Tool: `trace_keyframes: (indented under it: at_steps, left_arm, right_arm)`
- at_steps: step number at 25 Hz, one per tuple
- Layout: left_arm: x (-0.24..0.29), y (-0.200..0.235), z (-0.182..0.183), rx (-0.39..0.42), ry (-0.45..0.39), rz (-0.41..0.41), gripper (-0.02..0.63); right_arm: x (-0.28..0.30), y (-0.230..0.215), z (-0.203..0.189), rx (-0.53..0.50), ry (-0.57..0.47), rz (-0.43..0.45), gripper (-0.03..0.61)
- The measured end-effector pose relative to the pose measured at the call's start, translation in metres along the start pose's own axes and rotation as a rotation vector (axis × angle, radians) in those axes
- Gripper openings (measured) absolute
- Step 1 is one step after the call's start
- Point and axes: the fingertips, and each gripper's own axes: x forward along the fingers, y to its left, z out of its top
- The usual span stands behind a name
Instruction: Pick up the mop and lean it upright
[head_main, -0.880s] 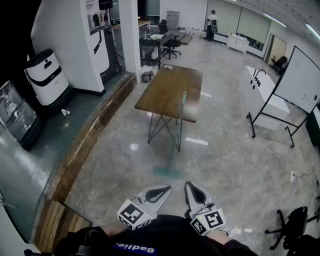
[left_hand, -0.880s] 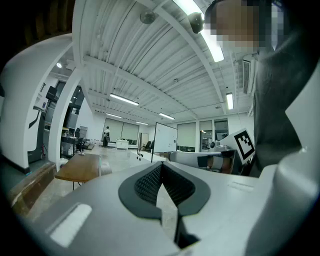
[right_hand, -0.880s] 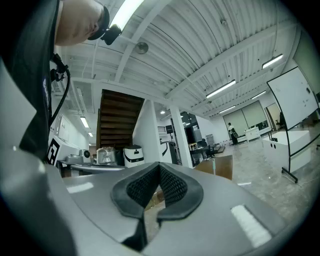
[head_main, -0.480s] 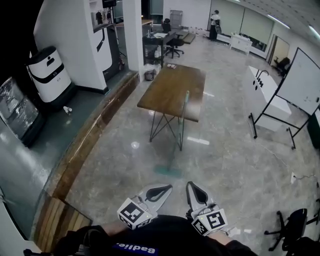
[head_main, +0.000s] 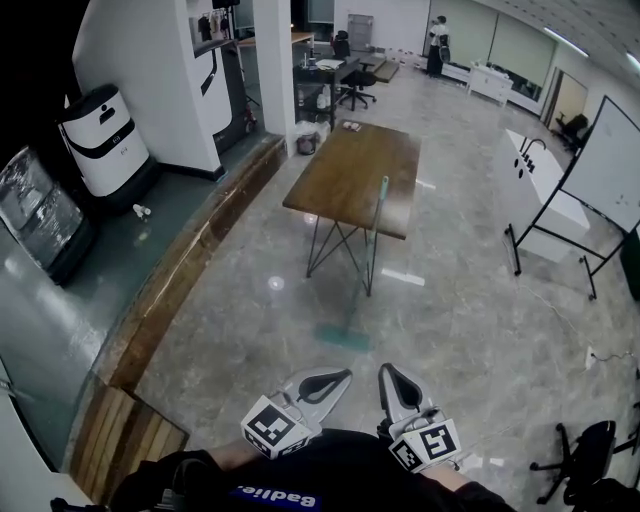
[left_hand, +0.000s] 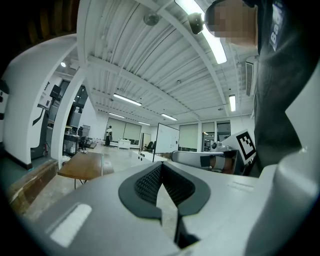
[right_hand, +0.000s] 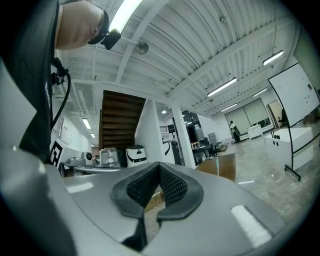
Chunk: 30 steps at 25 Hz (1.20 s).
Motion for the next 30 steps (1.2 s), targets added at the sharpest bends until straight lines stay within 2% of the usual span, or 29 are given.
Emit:
trace_keyframes:
  at_steps: [4, 12, 30]
  left_arm:
    - [-0.007, 0.002, 0.0, -0.027, 0.005, 0.007, 0.02]
    - [-0.019, 0.013, -0.002, -0.023, 0.016, 0.028, 0.02]
    - [-0.082, 0.082, 0.002, -0.022, 0.003, 0.05, 0.02]
  right_arm:
    - [0.004, 0.009, -0.003, -0.005, 0.007, 0.021, 0.005]
    - [0.017, 0.018, -0.011, 0.001, 0.022, 0.025, 0.005]
    - [0.086, 0.069, -0.029, 0.014, 0.028, 0.018, 0.005]
